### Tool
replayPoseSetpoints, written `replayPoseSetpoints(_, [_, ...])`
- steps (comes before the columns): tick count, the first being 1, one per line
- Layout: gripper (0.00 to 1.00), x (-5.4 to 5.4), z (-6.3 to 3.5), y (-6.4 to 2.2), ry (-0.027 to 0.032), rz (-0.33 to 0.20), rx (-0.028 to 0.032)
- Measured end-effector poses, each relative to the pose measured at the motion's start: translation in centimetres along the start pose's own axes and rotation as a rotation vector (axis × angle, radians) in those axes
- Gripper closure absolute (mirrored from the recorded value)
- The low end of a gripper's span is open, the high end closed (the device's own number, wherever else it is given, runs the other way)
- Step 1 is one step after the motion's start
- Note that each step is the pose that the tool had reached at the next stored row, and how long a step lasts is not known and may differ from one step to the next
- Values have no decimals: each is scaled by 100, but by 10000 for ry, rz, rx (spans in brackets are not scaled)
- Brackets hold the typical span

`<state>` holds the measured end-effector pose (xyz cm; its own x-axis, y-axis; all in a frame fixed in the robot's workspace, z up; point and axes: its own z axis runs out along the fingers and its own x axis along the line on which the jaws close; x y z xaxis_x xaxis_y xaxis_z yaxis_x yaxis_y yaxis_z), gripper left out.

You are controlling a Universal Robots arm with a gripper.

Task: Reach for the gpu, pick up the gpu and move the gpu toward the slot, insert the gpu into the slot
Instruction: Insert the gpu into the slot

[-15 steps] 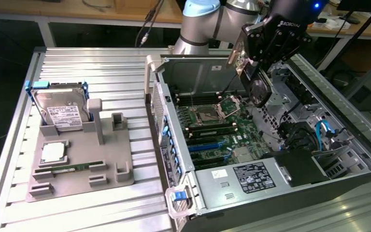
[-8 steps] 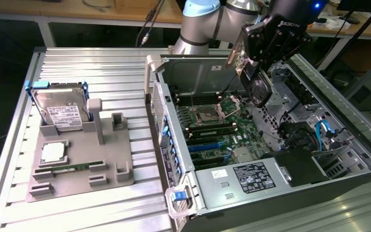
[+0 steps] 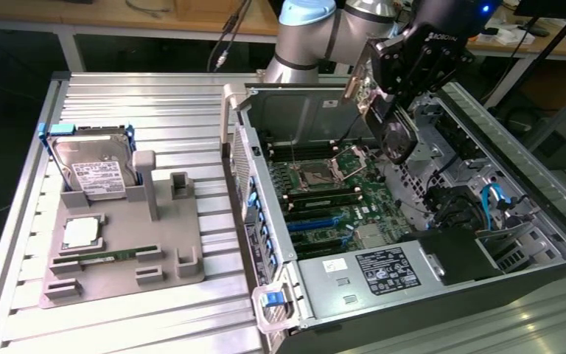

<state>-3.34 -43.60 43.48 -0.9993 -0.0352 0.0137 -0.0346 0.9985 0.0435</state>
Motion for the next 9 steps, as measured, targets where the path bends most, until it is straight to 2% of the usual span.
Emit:
replayPoseSetpoints(3, [73, 0, 0, 0, 17, -413, 6])
replayPoseSetpoints(8, [73, 0, 1, 0, 17, -422, 6])
replayPoseSetpoints(9, [73, -1, 2, 0, -2, -424, 7])
